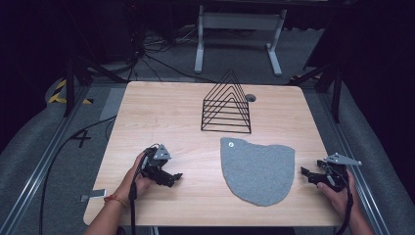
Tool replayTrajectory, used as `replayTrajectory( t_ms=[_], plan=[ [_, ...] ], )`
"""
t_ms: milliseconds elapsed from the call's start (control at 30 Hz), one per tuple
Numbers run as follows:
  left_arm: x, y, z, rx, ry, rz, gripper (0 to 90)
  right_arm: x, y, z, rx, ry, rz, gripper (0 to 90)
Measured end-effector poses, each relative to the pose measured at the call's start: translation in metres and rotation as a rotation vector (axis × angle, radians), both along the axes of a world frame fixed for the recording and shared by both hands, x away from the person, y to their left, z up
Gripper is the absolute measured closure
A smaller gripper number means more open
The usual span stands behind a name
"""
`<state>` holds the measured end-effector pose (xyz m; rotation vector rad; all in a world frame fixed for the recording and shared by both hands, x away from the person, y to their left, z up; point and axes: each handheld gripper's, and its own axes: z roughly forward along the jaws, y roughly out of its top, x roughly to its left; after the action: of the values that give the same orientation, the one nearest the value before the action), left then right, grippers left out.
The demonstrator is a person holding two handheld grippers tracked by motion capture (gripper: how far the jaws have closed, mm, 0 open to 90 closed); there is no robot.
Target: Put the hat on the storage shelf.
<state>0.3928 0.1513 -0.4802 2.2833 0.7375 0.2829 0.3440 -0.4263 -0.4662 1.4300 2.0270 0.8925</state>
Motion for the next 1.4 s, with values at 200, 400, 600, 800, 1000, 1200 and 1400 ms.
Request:
replayTrajectory(
  t_ms=[200,400,600,800,1000,1200,1400],
  plan=[
    [-0.005,0.009,0.000,0.005,0.001,0.008,0.4,0.000,0.000,0.000,-0.001,0.004,0.009,20.1],
    [-0.011,0.012,-0.001,-0.003,0.000,0.015,0.9,0.000,0.000,0.000,-0.004,0.004,0.012,20.0],
    [-0.010,0.011,-0.001,-0.002,0.005,0.002,0.2,-0.005,0.000,0.008,0.043,-0.022,0.058,34.8],
    [-0.010,0.010,0.000,0.000,0.004,0.007,0.1,-0.011,0.024,0.021,0.053,-0.039,0.118,41.5],
    [-0.011,0.010,-0.001,-0.003,0.002,0.021,0.4,-0.004,0.048,0.023,0.012,-0.009,0.175,46.2],
    [-0.011,0.009,0.000,0.002,0.001,0.022,0.4,0.010,0.066,0.029,0.004,0.019,0.179,47.5],
    [-0.010,0.010,0.001,-0.008,-0.010,0.023,6.5,0.024,0.089,0.027,-0.020,0.013,0.206,46.4]
  ],
)
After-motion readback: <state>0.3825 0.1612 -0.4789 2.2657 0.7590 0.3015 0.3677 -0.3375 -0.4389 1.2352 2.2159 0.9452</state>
